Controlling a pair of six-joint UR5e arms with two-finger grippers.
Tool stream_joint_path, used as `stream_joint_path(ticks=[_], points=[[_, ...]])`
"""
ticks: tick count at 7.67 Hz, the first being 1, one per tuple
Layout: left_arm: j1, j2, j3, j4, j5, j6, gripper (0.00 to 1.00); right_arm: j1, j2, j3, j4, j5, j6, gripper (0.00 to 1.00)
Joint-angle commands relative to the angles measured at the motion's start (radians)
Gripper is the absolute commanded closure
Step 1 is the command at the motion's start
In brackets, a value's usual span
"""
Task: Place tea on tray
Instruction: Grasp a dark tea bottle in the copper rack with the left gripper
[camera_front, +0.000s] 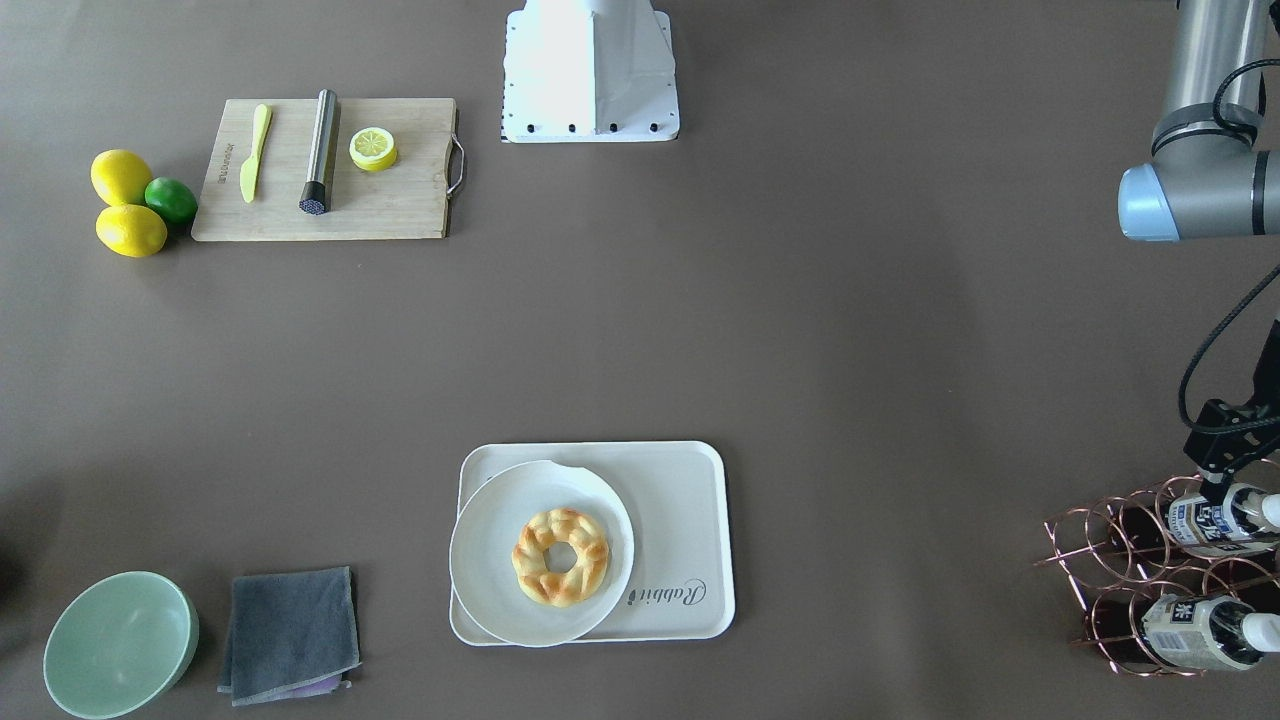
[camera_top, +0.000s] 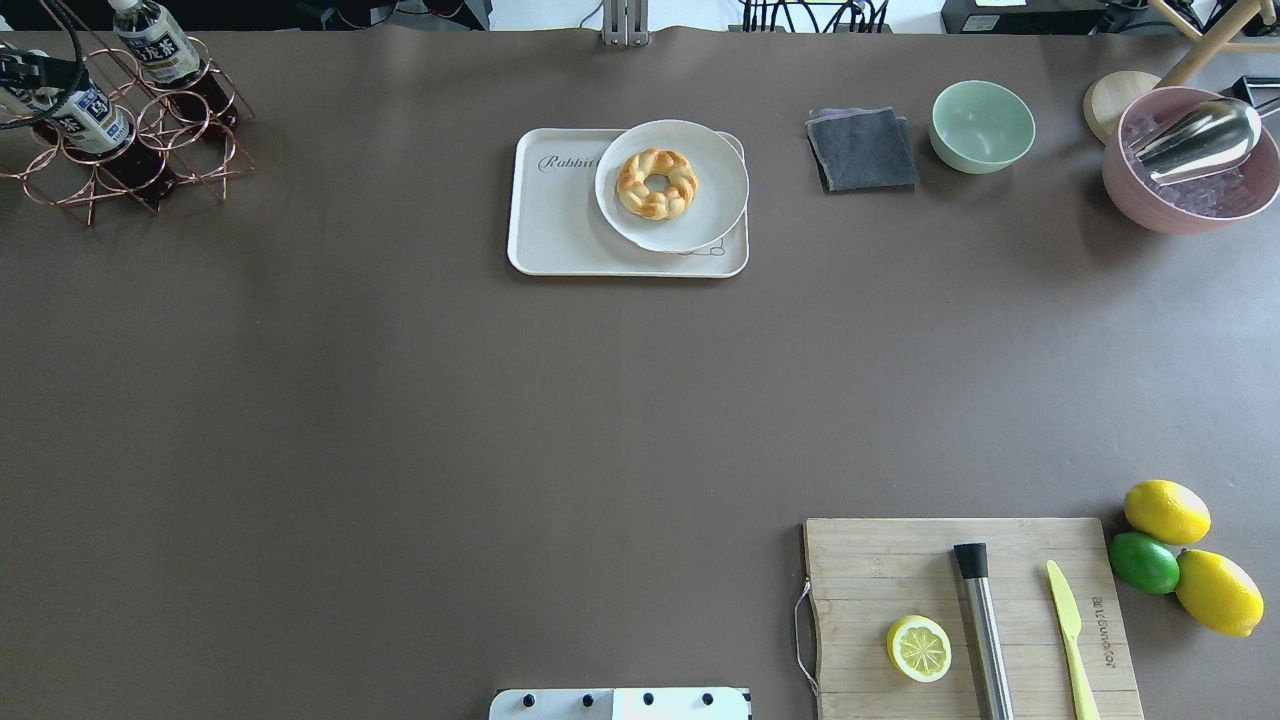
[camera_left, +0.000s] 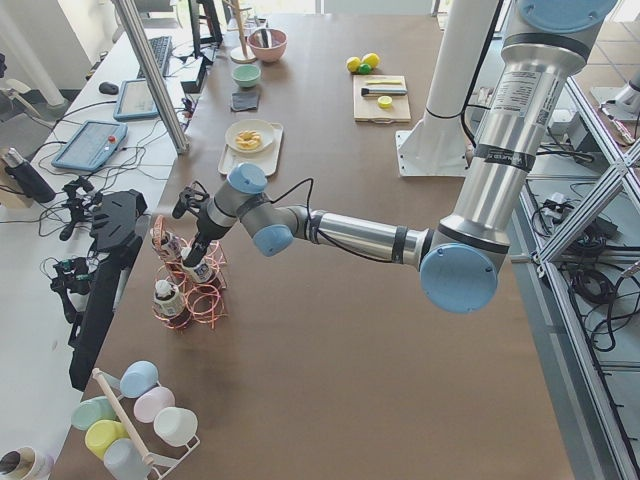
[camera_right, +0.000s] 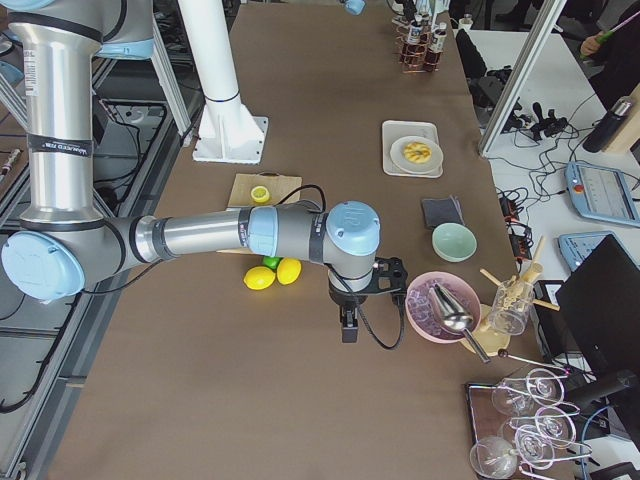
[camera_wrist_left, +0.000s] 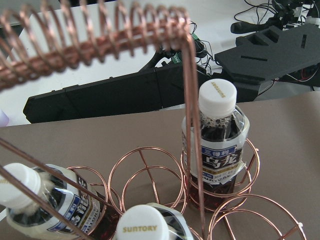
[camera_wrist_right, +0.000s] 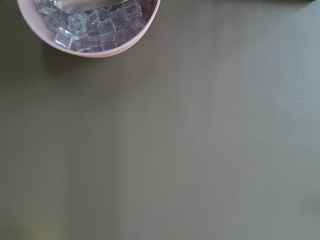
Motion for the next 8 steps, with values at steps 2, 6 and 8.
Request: stream_joint_path(ticks=[2, 6, 8], points=[[-0.015, 0.005, 0.004, 0.0, -0.001, 0.014, 0.09, 0.0, 0.0, 0.002, 0.0, 0.0, 0.0, 0.0], [-0.015, 0.002, 0.007, 0.002, 0.0, -0.003, 0.56, 0.0, 0.0, 0.002, 0.0, 0.0, 0.0, 0.0], [-0.013, -0.005, 0.015, 0.002, -0.001, -0.035, 0.82, 0.0, 0.0, 0.002, 0.0, 0.0, 0.0, 0.0]])
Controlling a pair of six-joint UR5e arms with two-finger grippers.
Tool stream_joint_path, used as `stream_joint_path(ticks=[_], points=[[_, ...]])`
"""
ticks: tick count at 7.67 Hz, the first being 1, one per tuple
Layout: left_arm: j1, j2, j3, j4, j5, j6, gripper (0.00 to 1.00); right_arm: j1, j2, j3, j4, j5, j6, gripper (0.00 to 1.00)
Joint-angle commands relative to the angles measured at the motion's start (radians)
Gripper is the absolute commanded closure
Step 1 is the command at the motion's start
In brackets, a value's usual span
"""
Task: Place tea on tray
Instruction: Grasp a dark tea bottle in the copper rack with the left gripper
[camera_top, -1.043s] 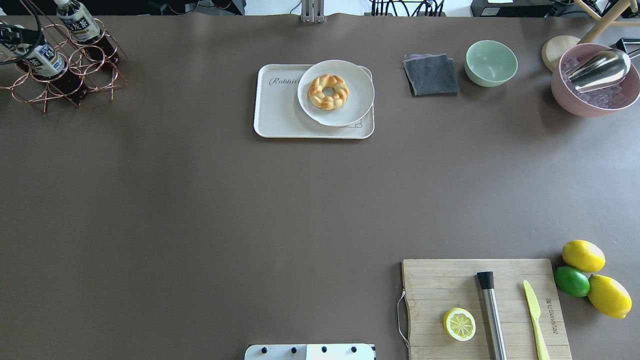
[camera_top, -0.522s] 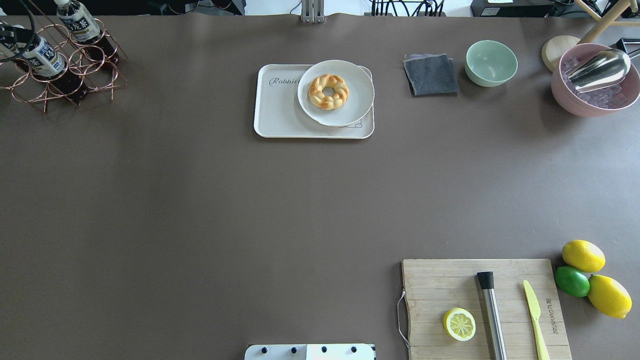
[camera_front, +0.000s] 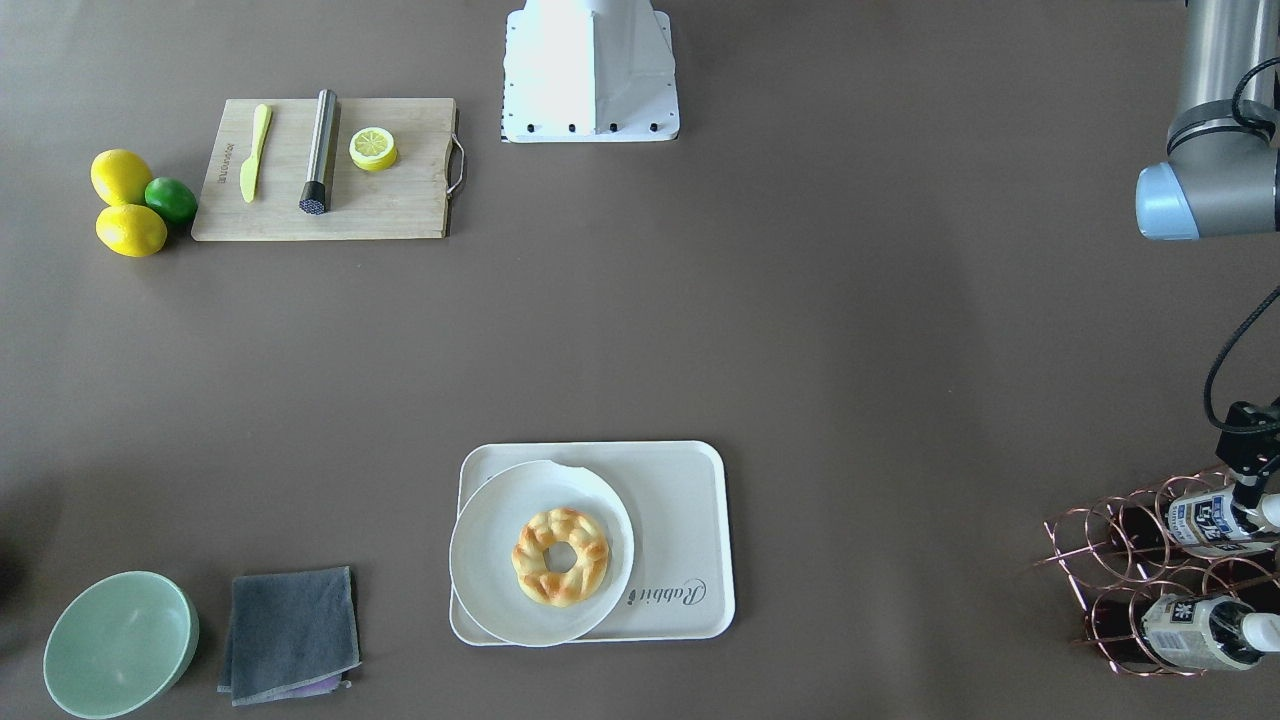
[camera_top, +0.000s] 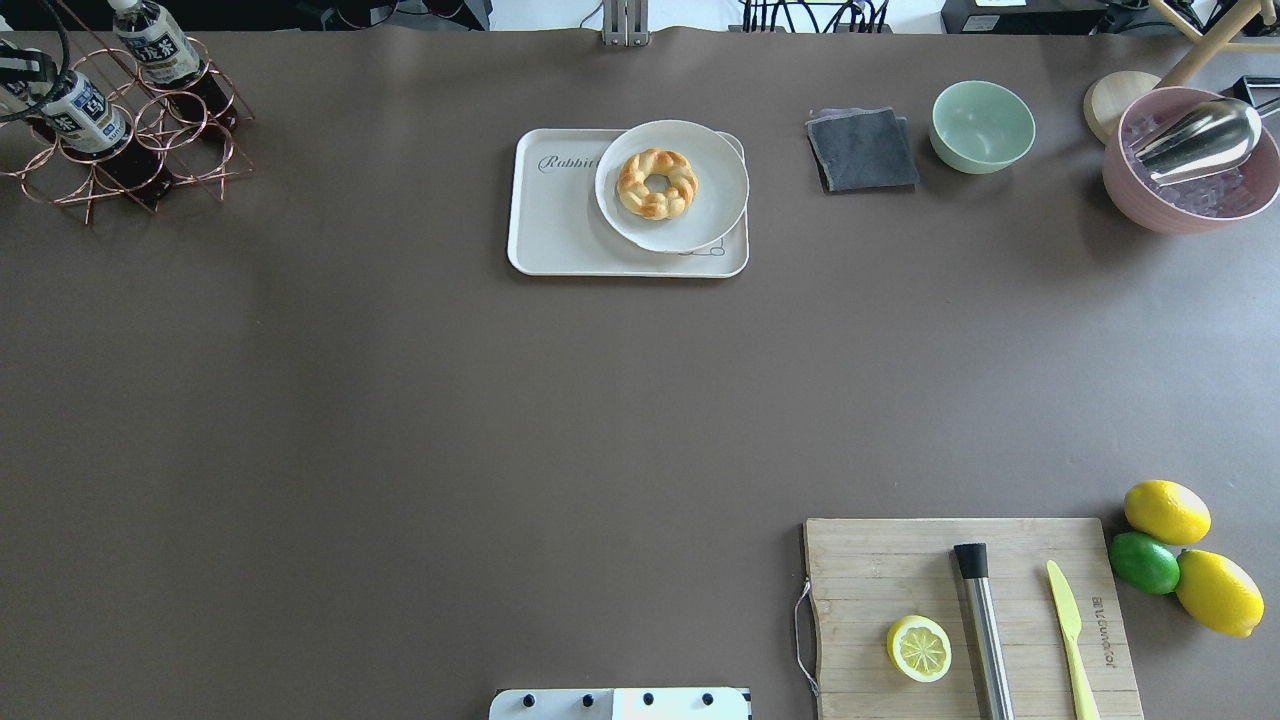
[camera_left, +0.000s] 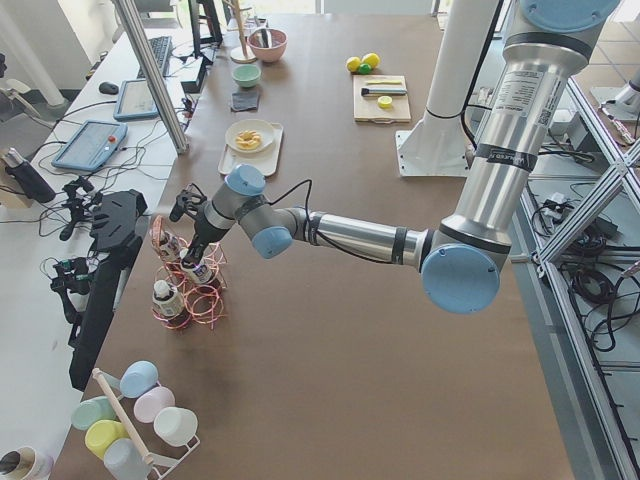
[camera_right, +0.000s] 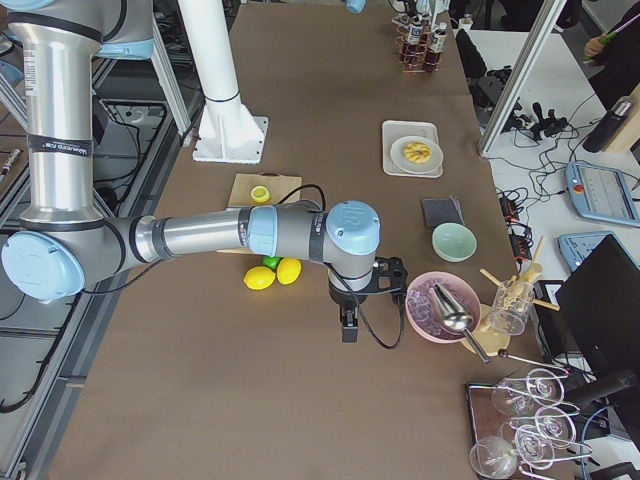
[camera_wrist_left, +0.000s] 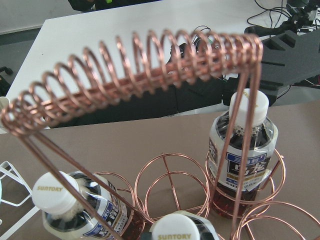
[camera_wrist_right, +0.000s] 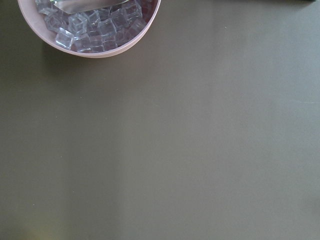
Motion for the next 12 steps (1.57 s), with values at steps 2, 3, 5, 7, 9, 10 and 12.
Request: stream_joint_path(ticks=[2, 3, 5, 7, 9, 10, 12], points=[[0.0, -0.01, 0.006, 0.002, -0.007, -0.019, 1.0, 0.0, -0.002, 0.0, 0.0, 0.0, 0.0, 0.0], [-0.015, -0.017, 0.002, 0.012, -0.059, -0.012, 1.0, 0.0, -0.002, 0.0, 0.0, -0.001, 0.0, 0.0], [-0.048, -0.02, -0.052, 0.066, -0.117, -0.01, 1.0, 0.0, -0.006, 0.0, 0.0, -0.001, -0.002, 0.0], [-0.078, -0.013, -0.151, 0.17, -0.158, -0.007, 1.0, 0.0, -0.009, -0.001, 0.0, -0.001, -0.002, 0.0], [-0.141, -0.008, -0.237, 0.268, -0.231, -0.003, 1.0, 0.0, -0.011, -0.002, 0.0, 0.0, -0.002, 0.0], [-0.17, -0.016, -0.273, 0.331, -0.249, 0.032, 1.0, 0.0, -0.012, -0.002, 0.0, 0.002, -0.002, 0.0], [-0.225, -0.048, -0.375, 0.515, -0.251, 0.108, 1.0, 0.0, -0.026, 0.0, 0.0, 0.003, -0.005, 0.0]])
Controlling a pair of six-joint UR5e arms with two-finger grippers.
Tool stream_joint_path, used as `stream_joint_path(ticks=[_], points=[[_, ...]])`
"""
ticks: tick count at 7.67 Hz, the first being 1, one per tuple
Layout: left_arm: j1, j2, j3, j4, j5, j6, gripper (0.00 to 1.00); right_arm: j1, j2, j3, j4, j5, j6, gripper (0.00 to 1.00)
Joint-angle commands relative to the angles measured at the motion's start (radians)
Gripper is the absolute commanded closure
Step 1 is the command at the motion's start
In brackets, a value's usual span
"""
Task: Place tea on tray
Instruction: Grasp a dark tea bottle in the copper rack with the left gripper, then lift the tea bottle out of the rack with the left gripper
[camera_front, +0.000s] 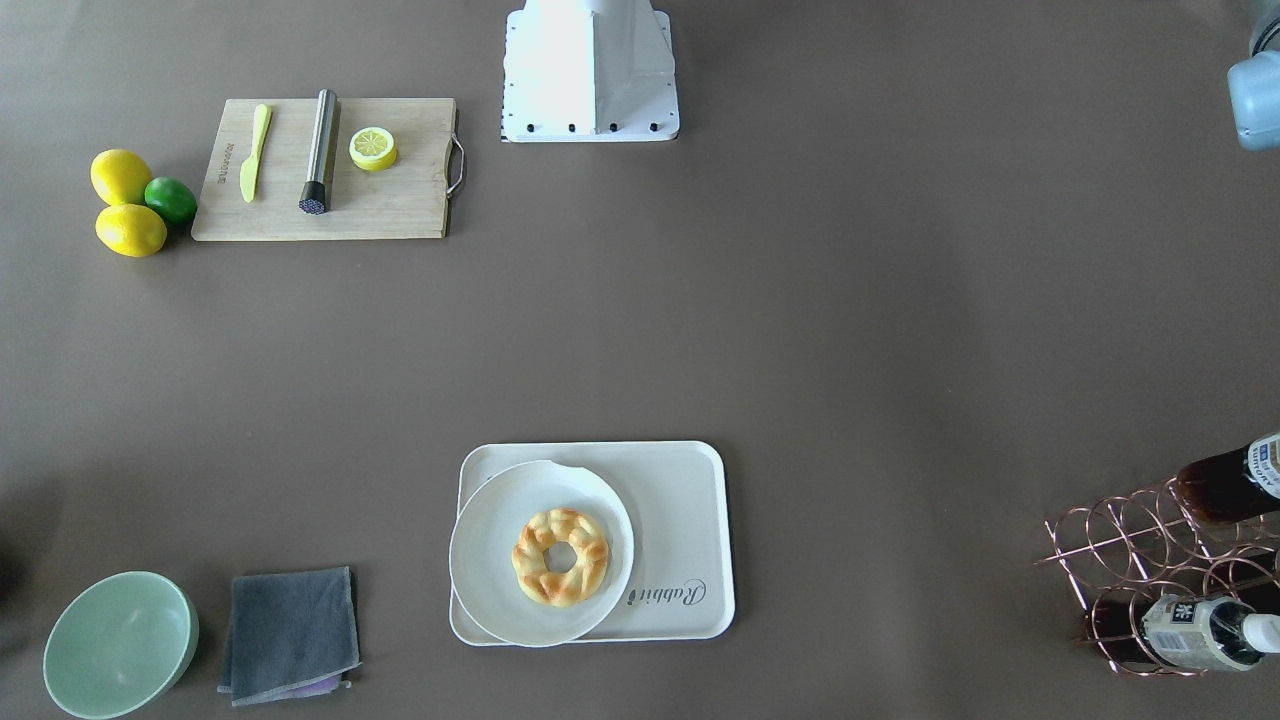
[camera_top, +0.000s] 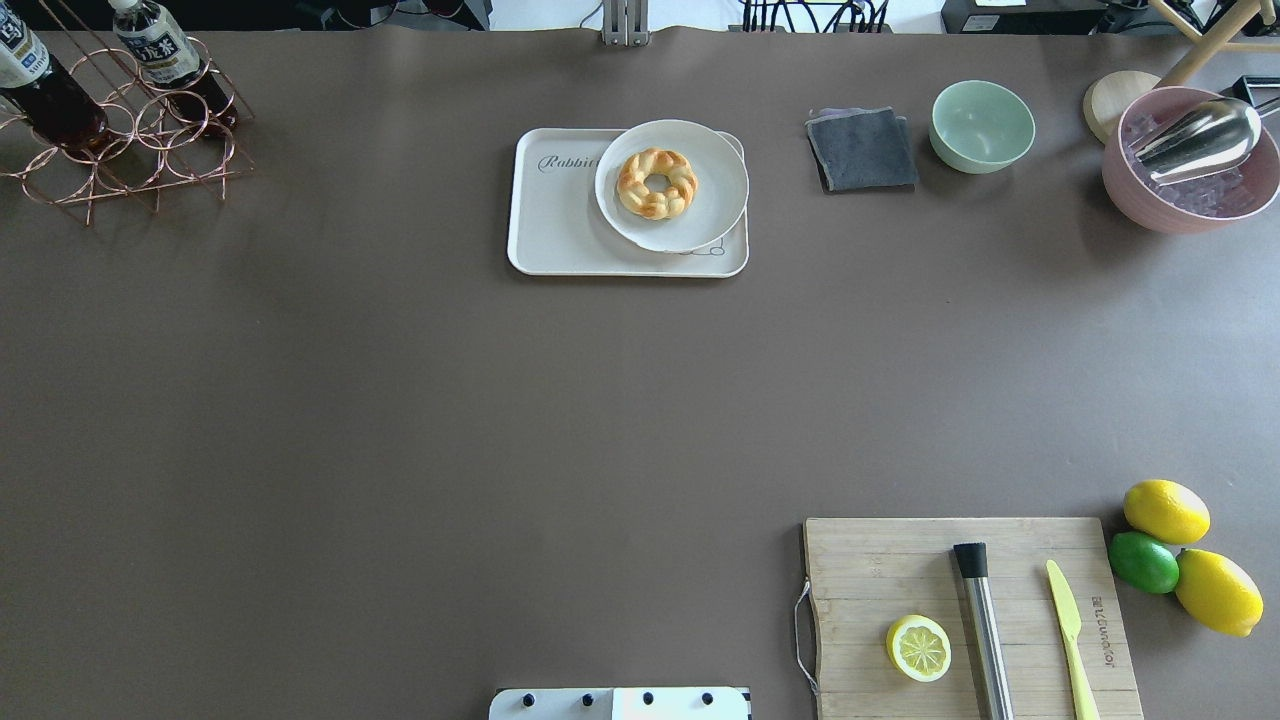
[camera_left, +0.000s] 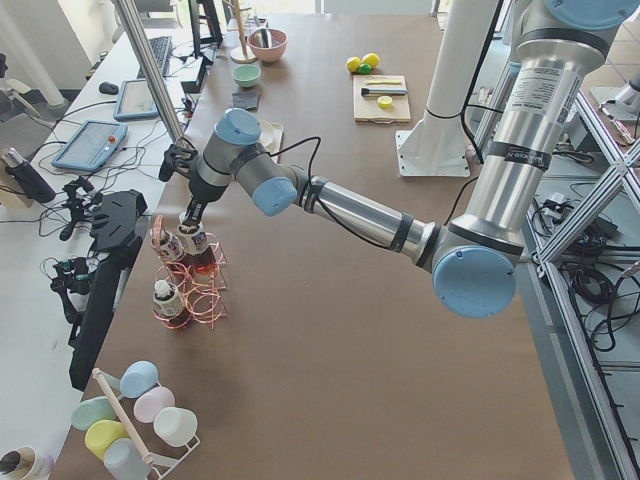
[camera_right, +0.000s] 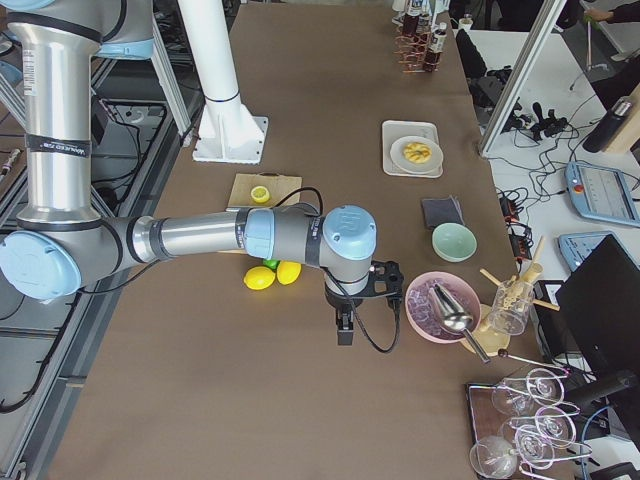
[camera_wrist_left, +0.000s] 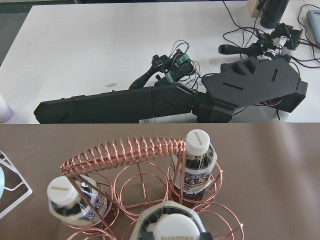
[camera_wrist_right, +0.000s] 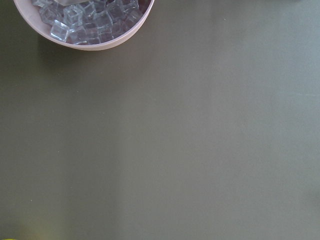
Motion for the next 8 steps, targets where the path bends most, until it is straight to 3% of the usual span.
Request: stream_joint_path(ticks=[1, 3, 5, 8], points=[[-0.059, -0.032, -0.159, 0.233, -0.01, 0.07, 1.0, 0.0, -0.011, 0.001, 0.0, 0.002, -0.004, 0.0], [-0.058, -0.029, -0.256, 0.31, -0.008, 0.064, 1.0, 0.0, -0.011, 0.001, 0.0, 0.003, -0.004, 0.0], [-0.044, -0.03, -0.278, 0.312, -0.01, -0.015, 1.0, 0.002, -0.011, 0.003, 0.0, 0.014, -0.003, 0.0], [0.138, -0.061, -0.348, 0.338, 0.004, -0.242, 1.0, 0.002, -0.01, 0.001, 0.0, 0.014, -0.003, 0.0]])
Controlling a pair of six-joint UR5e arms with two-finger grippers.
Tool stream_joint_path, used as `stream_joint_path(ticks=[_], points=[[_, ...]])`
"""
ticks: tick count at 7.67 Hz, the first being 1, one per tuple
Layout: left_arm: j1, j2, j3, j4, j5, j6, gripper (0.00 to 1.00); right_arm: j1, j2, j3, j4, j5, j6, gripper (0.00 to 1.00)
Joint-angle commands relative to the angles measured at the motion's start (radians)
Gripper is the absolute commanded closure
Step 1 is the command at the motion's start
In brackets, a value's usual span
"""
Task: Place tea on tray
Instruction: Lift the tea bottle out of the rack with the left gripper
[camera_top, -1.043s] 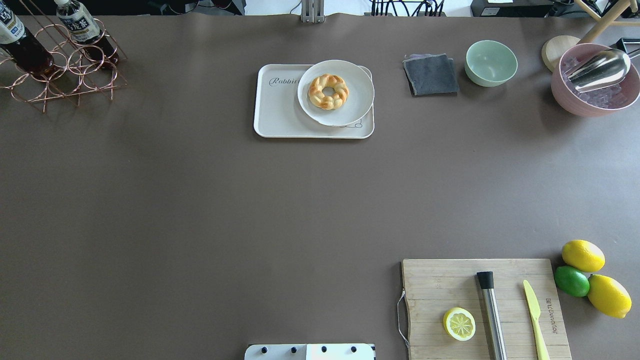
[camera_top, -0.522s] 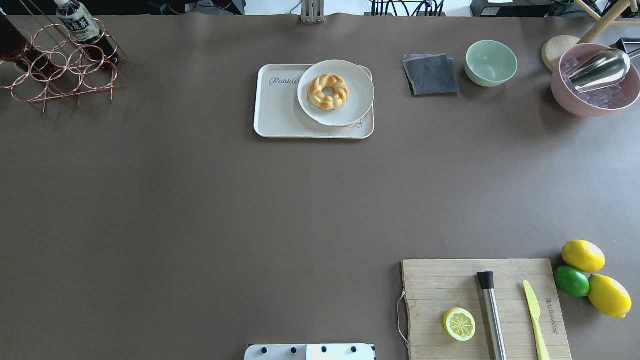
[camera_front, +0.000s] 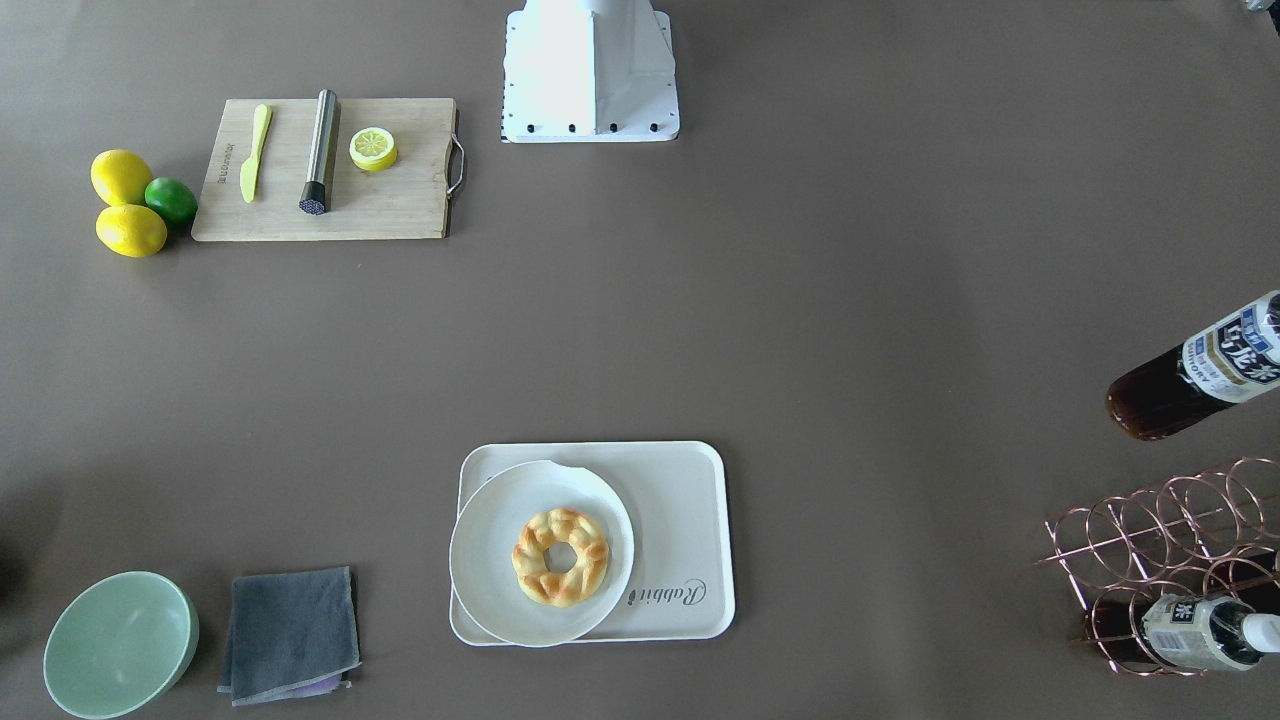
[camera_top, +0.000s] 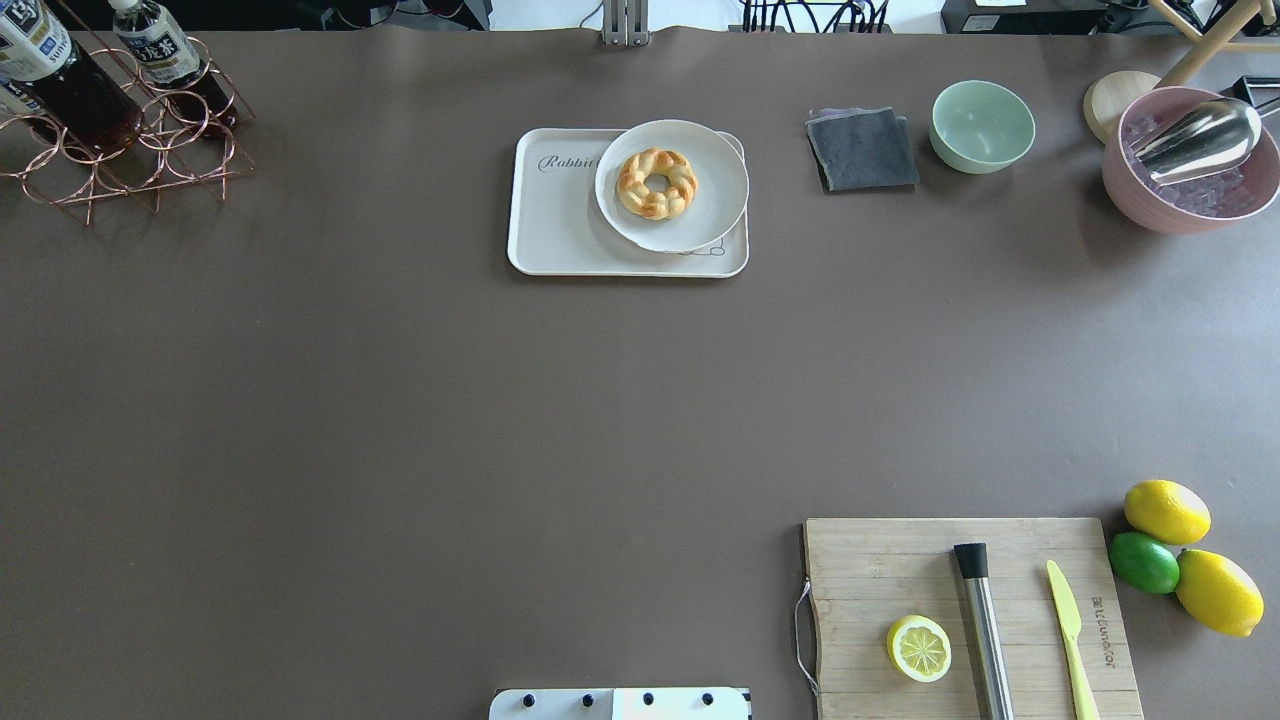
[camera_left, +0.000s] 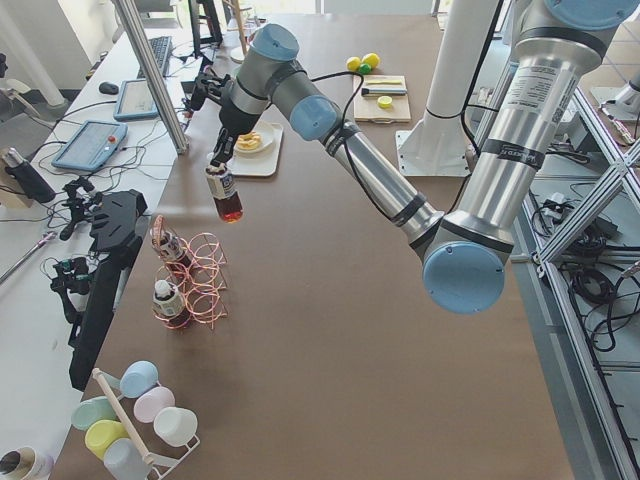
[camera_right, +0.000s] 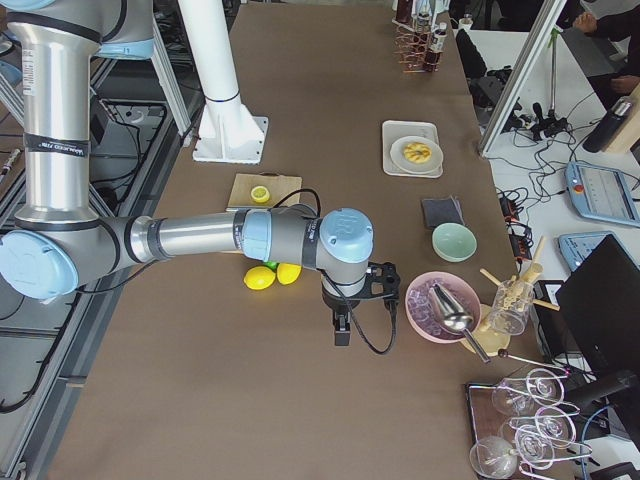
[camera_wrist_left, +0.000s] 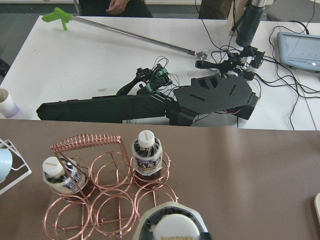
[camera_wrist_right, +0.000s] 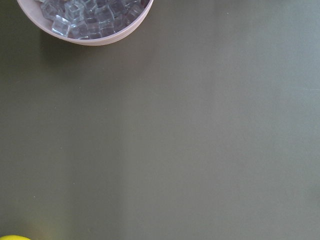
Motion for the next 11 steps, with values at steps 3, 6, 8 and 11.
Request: stream_joint_path(ticks=[3, 6, 8, 11], points=[[0.32, -0.15, -0.067, 0.16, 0.178, -0.278, 1.0, 0.0, 0.001, -0.001, 0.0, 0.001, 0.002, 0.0], [0.53, -0.319, -0.068, 0.343, 0.341, -0.419, 1.0, 0.0, 0.004, -0.002, 0.0, 0.001, 0.003, 0.0], [0.647, -0.466, -0.032, 0.48, 0.433, -0.493, 1.0, 0.0, 0.002, -0.004, 0.0, -0.001, 0.002, 0.0], [0.789, -0.577, 0.074, 0.477, 0.527, -0.605, 1.0, 0.0, 0.001, -0.009, 0.0, -0.003, -0.008, 0.0]])
